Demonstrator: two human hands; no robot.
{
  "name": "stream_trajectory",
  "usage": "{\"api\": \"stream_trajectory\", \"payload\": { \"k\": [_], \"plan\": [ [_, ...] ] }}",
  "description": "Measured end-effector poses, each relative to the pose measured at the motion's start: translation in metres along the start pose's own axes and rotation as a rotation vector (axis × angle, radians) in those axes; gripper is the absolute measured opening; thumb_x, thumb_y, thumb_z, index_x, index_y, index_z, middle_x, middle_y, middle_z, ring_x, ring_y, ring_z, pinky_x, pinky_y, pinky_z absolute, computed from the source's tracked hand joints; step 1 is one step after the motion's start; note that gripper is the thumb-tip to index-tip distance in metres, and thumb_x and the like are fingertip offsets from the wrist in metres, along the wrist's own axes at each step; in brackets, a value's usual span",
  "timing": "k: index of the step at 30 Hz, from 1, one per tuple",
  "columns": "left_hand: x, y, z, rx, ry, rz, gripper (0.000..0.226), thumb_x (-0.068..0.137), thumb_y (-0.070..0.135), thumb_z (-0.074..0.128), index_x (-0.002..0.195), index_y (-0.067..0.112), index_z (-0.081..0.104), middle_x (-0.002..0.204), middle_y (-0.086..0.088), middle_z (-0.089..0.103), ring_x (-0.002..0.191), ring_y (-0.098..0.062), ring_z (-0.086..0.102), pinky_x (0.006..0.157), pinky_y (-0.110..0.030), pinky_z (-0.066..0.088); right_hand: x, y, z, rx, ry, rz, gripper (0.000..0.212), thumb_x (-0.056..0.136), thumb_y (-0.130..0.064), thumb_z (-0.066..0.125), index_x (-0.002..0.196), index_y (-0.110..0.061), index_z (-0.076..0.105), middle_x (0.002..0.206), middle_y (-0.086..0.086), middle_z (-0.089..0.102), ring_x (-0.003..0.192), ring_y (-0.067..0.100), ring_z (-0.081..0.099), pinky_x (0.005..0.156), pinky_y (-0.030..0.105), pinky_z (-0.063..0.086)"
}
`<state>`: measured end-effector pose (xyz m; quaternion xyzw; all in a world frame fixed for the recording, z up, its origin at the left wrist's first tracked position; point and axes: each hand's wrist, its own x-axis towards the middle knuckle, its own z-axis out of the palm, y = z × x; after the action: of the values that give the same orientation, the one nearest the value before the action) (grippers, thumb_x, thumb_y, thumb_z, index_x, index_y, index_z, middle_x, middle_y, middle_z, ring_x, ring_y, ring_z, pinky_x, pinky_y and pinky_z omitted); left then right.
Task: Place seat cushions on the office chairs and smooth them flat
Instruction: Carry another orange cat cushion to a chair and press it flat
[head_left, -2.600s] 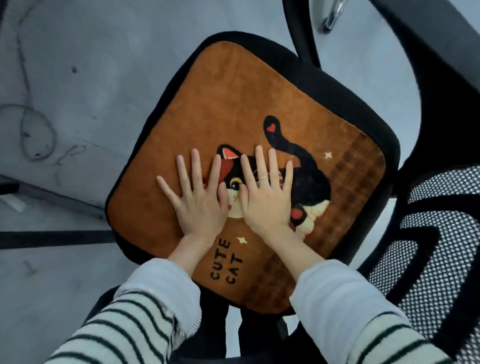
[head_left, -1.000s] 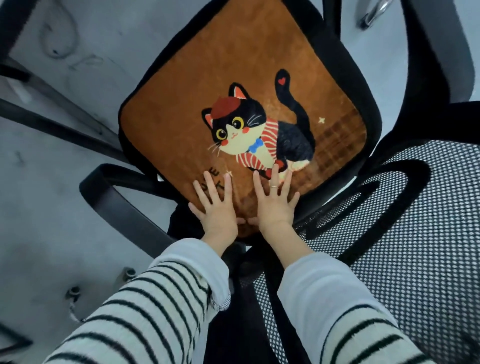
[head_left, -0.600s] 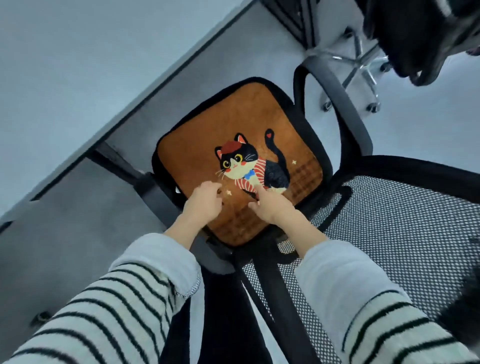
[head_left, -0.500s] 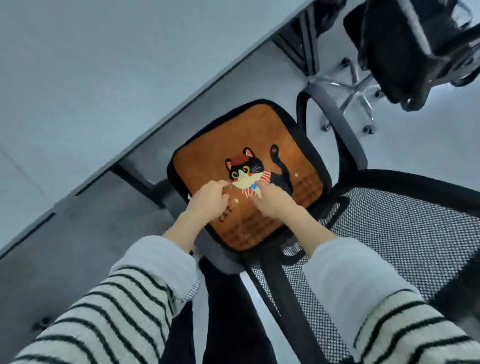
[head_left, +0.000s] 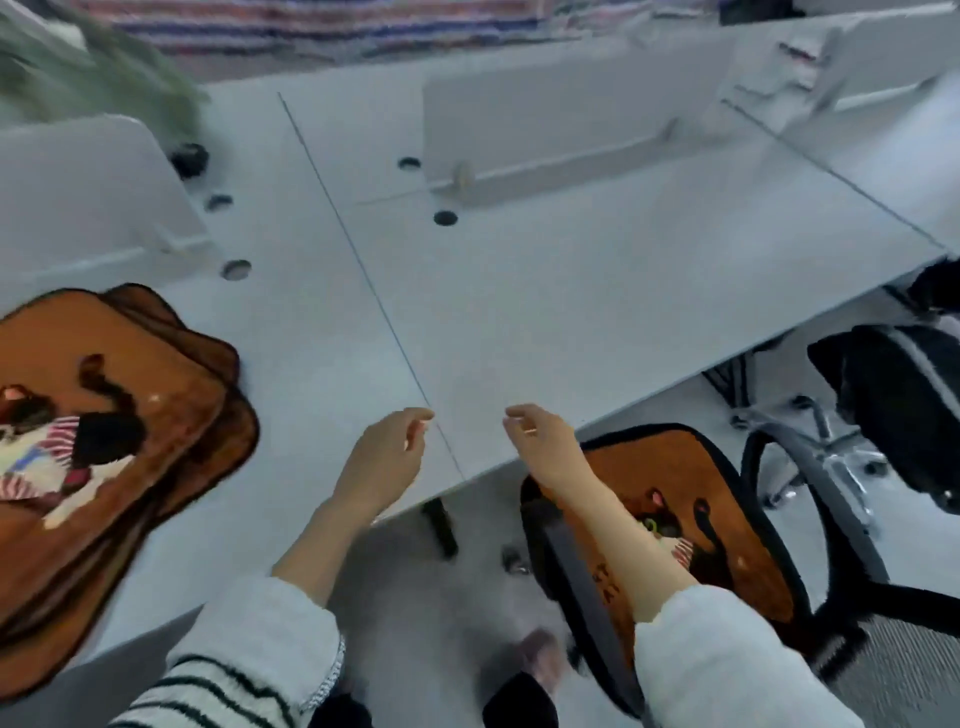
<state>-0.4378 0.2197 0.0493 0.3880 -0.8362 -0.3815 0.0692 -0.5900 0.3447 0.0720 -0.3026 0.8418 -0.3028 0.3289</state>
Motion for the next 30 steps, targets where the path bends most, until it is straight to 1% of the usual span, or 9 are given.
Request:
{"api": "stream_trajectory", "payload": {
  "k": [5, 11, 13, 16, 20, 23, 25, 28, 30],
  "plan": [
    [-0.019, -0.11, -0.108, 0.068, 0.124, -0.079, 0.03, 0.097, 0.013, 0.043, 0.121, 0.011, 0.06, 0.123, -0.008, 0.061, 0.113, -0.024, 0.056, 0.097, -0.029, 0.039, 0.012, -0.098, 0.108, -0.068, -0.1, -0.071, 0.033, 0.097, -0.03, 0.048, 0.125, -0.015, 0.057, 0.119, 0.008, 0.065, 0.11, 0.024, 0.06, 0.091, 0.029, 0.044],
    [-0.058, -0.242, -0.197, 0.123, 0.202, -0.352, 0.037, 0.097, 0.018, 0.043, 0.132, 0.012, 0.052, 0.138, -0.009, 0.049, 0.127, -0.026, 0.045, 0.105, -0.037, 0.038, 0.03, -0.188, 0.221, -0.165, -0.255, -0.141, 0.034, 0.097, -0.029, 0.046, 0.123, -0.011, 0.058, 0.121, 0.009, 0.063, 0.113, 0.026, 0.056, 0.095, 0.031, 0.042],
    [-0.075, -0.276, -0.209, 0.18, 0.14, -0.539, 0.044, 0.098, 0.028, 0.039, 0.141, 0.019, 0.038, 0.152, -0.009, 0.03, 0.14, -0.028, 0.026, 0.112, -0.048, 0.028, 0.034, -0.208, 0.251, -0.199, -0.316, -0.173, 0.037, 0.096, -0.028, 0.046, 0.127, -0.007, 0.053, 0.126, 0.01, 0.059, 0.118, 0.027, 0.053, 0.1, 0.034, 0.041],
    [-0.109, -0.313, -0.208, 0.191, 0.029, -0.767, 0.054, 0.1, 0.043, 0.025, 0.15, 0.031, 0.009, 0.159, -0.002, -0.009, 0.146, -0.027, -0.008, 0.112, -0.063, 0.006, 0.04, -0.225, 0.287, -0.263, -0.331, -0.222, 0.057, 0.096, -0.03, 0.048, 0.146, -0.007, 0.03, 0.148, 0.012, 0.038, 0.137, 0.027, 0.035, 0.112, 0.036, 0.031],
    [-0.136, -0.337, -0.187, 0.316, 0.036, -0.699, 0.057, 0.098, 0.05, 0.014, 0.148, 0.038, -0.011, 0.157, 0.004, -0.021, 0.145, -0.021, -0.017, 0.112, -0.064, 0.001, 0.064, -0.234, 0.304, -0.416, -0.284, -0.226, 0.067, 0.097, -0.028, 0.046, 0.15, -0.005, 0.013, 0.156, 0.017, 0.019, 0.144, 0.03, 0.019, 0.117, 0.039, 0.021],
    [-0.131, -0.337, -0.181, 0.34, 0.049, -0.699, 0.056, 0.098, 0.048, 0.012, 0.148, 0.036, -0.012, 0.157, 0.002, -0.022, 0.145, -0.022, -0.019, 0.11, -0.066, -0.002, 0.091, -0.242, 0.308, -0.513, -0.309, -0.172, 0.072, 0.097, -0.031, 0.046, 0.15, -0.004, 0.006, 0.157, 0.019, 0.012, 0.145, 0.033, 0.016, 0.116, 0.04, 0.018],
    [-0.13, -0.339, -0.181, 0.342, 0.055, -0.691, 0.056, 0.099, 0.048, 0.013, 0.148, 0.036, -0.011, 0.157, 0.002, -0.022, 0.145, -0.023, -0.02, 0.11, -0.067, -0.003, 0.109, -0.244, 0.315, -0.562, -0.343, -0.106, 0.079, 0.094, -0.038, 0.048, 0.151, -0.004, 0.004, 0.157, 0.02, 0.014, 0.143, 0.035, 0.019, 0.116, 0.043, 0.021],
    [-0.135, -0.344, -0.183, 0.312, 0.138, -0.671, 0.055, 0.098, 0.049, 0.023, 0.148, 0.041, 0.004, 0.159, 0.0, -0.013, 0.145, -0.027, -0.015, 0.11, -0.064, -0.004, 0.122, -0.248, 0.327, -0.698, -0.296, -0.067, 0.075, 0.091, -0.044, 0.045, 0.149, -0.009, 0.012, 0.15, 0.019, 0.029, 0.134, 0.039, 0.032, 0.11, 0.051, 0.031],
    [-0.135, -0.351, -0.191, 0.281, 0.237, -0.721, 0.053, 0.097, 0.047, 0.031, 0.147, 0.041, 0.015, 0.16, -0.005, -0.006, 0.145, -0.032, -0.011, 0.112, -0.061, 0.0, 0.129, -0.252, 0.332, -0.73, -0.218, -0.048, 0.069, 0.093, -0.041, 0.045, 0.147, -0.009, 0.019, 0.146, 0.021, 0.032, 0.131, 0.04, 0.032, 0.106, 0.051, 0.032]
  ]
}}
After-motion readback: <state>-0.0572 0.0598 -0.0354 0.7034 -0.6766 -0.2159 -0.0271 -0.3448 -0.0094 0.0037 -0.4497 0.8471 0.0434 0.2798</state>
